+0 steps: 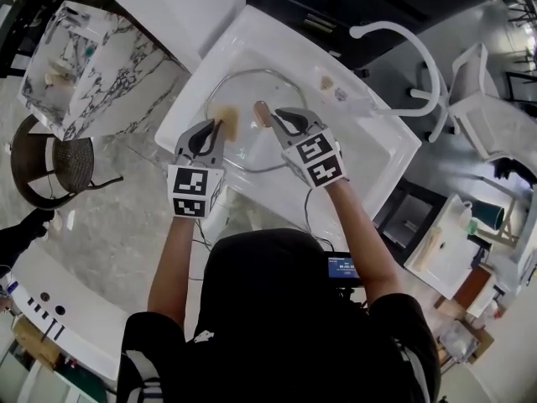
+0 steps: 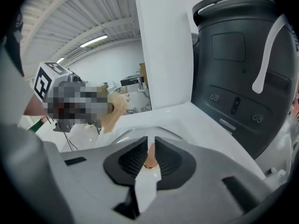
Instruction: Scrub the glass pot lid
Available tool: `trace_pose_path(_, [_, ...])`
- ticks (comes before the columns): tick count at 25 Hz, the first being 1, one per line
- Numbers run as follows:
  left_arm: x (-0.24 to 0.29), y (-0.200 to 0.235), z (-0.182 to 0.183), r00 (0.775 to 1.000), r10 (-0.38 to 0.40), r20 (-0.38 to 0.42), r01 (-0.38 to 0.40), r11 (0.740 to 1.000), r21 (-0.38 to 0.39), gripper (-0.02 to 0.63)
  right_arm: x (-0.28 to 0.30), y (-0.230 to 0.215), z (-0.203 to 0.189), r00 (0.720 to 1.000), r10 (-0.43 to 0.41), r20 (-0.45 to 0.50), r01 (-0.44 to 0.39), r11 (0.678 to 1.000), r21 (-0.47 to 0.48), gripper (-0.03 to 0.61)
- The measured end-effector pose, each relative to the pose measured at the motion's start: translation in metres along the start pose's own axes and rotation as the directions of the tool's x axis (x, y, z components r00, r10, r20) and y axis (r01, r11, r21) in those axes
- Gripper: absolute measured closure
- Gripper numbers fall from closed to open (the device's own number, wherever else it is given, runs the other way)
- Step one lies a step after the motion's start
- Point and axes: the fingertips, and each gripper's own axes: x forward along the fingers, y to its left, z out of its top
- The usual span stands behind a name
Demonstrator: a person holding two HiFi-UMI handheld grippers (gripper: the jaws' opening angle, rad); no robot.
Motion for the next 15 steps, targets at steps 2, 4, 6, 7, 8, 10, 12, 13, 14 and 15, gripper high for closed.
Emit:
trace_pose_path(2, [0.004, -0.002, -0.007, 1.0, 0.002, -0.014, -0.002, 1.0, 0.004, 0.597, 0.006, 0.002, -0.01, 0.999, 0.021, -0.027, -0.021, 1.0, 0.003, 0.535])
trace_pose_path(4, [0.008, -0.006, -0.013, 1.0, -0.006, -0.029, 0.006, 1.0, -0.004, 0.597, 0.013, 0.002, -0.019, 0.998, 0.031, -0.053, -0.031, 1.0, 0.002, 0.521])
trace_pose_path(6, [0.011, -0.006, -0.02, 0.999, -0.002, -0.047, 0.002, 1.0, 0.01, 0.597, 0.019, 0.001, -0.028, 0.996, 0.036, -0.082, -0.037, 0.999, -0.009, 0.498])
trace_pose_path(7, [0.012, -0.005, -0.024, 0.998, 0.001, -0.056, 0.0, 1.0, 0.019, 0.597, 0.022, 0.0, -0.032, 0.994, 0.04, -0.098, -0.042, 0.999, -0.016, 0.483])
trace_pose_path(8, [0.013, -0.005, -0.027, 0.998, 0.003, -0.065, -0.001, 1.0, 0.027, 0.597, 0.025, 0.0, -0.037, 0.992, 0.045, -0.114, -0.048, 0.999, -0.021, 0.471])
trace_pose_path(10, [0.013, -0.006, -0.033, 0.997, 0.003, -0.078, 0.0, 0.999, 0.036, 0.597, 0.03, 0.001, -0.046, 0.987, 0.064, -0.148, -0.069, 0.997, -0.028, 0.437])
trace_pose_path(12, [0.014, -0.006, -0.038, 0.996, 0.003, -0.088, 0.0, 0.999, 0.038, 0.597, 0.036, 0.003, -0.056, 0.98, 0.087, -0.181, -0.094, 0.995, -0.034, 0.403])
trace_pose_path(13, [0.015, -0.007, -0.039, 0.996, 0.004, -0.093, 0.0, 0.999, 0.04, 0.597, 0.038, 0.004, -0.06, 0.976, 0.098, -0.196, -0.107, 0.994, -0.036, 0.378])
trace_pose_path(14, [0.015, -0.007, -0.041, 0.995, 0.004, -0.097, 0.0, 0.999, 0.041, 0.597, 0.041, 0.006, -0.065, 0.972, 0.108, -0.21, -0.119, 0.992, -0.038, 0.357])
trace_pose_path(15, [0.016, -0.008, -0.043, 0.995, 0.004, -0.102, 0.0, 0.999, 0.043, 0.597, 0.044, 0.007, -0.069, 0.968, 0.117, -0.223, -0.129, 0.991, -0.04, 0.337])
